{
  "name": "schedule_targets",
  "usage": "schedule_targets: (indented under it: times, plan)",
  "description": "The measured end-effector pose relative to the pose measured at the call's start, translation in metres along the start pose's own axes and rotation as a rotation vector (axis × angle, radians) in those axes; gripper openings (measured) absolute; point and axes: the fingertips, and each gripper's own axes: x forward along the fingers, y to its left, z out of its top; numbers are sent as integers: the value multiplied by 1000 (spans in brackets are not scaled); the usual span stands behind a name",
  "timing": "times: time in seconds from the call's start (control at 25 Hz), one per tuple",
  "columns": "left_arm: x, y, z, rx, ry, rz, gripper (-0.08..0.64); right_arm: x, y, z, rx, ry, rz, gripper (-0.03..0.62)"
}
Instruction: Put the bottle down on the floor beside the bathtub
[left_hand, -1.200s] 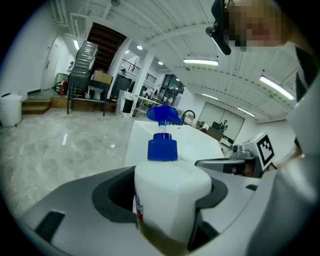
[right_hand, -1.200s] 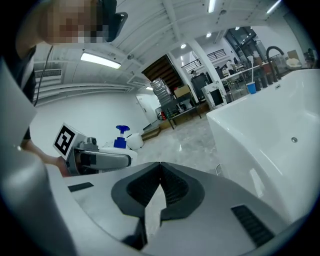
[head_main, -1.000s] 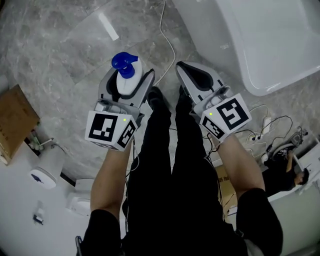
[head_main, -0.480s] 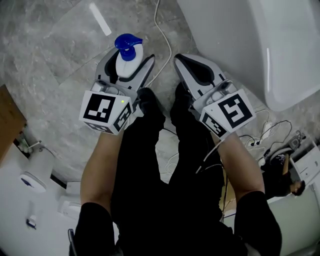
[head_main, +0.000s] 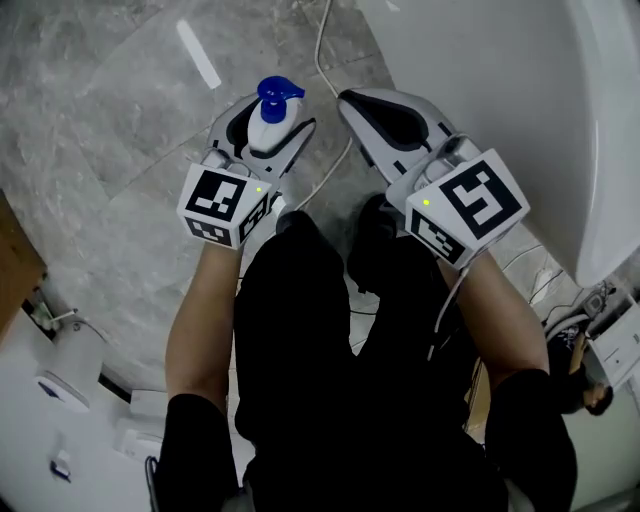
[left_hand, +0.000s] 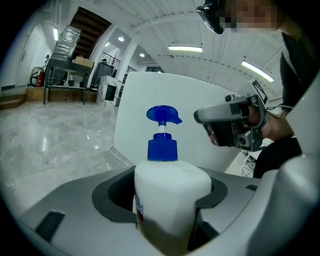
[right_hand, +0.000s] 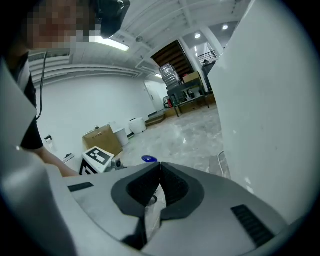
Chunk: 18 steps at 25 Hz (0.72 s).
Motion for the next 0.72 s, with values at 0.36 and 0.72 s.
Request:
schedule_targets:
  times: [0.36,0.72]
  plan:
    - [63,38,-73,47,-25,-56,304,42,-27,-25,-128,67,86,29]
    - [113,50,-111,24,1,-109,304,36,-48,-29,-243,107,61,29]
